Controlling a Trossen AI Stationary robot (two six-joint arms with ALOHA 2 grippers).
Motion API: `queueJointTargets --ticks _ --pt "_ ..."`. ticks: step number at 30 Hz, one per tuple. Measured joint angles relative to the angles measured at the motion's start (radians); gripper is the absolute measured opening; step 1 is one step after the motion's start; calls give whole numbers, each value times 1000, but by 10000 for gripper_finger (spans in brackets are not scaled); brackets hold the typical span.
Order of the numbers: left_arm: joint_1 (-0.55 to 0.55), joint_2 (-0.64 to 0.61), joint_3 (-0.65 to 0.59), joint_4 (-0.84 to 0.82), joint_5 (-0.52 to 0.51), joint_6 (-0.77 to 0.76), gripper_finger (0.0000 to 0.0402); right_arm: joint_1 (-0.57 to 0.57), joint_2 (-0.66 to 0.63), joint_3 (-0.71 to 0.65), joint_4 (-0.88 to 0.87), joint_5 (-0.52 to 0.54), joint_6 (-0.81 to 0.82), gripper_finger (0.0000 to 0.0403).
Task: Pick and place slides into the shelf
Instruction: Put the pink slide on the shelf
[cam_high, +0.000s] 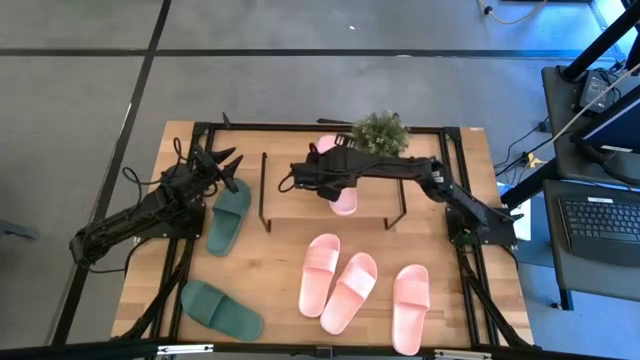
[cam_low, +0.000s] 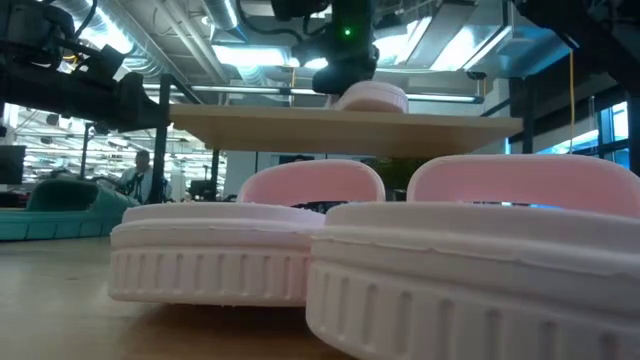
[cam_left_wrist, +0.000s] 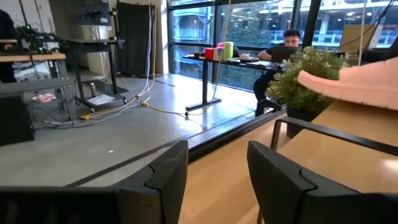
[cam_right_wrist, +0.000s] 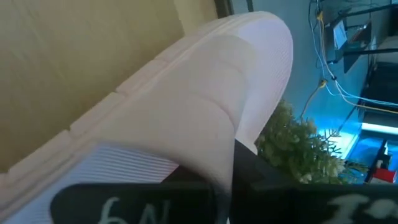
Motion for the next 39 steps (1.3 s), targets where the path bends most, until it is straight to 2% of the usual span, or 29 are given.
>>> queueJointTargets --ticks 21,26,39 --pt "0 0 0 0 0 0 159 -26 -19 0 4 -43 29 11" --pt "0 0 0 0 0 0 159 -26 -19 0 4 -45 33 28" --pt "0 0 0 0 0 1 159 -25 -19 -1 4 -48 32 41"
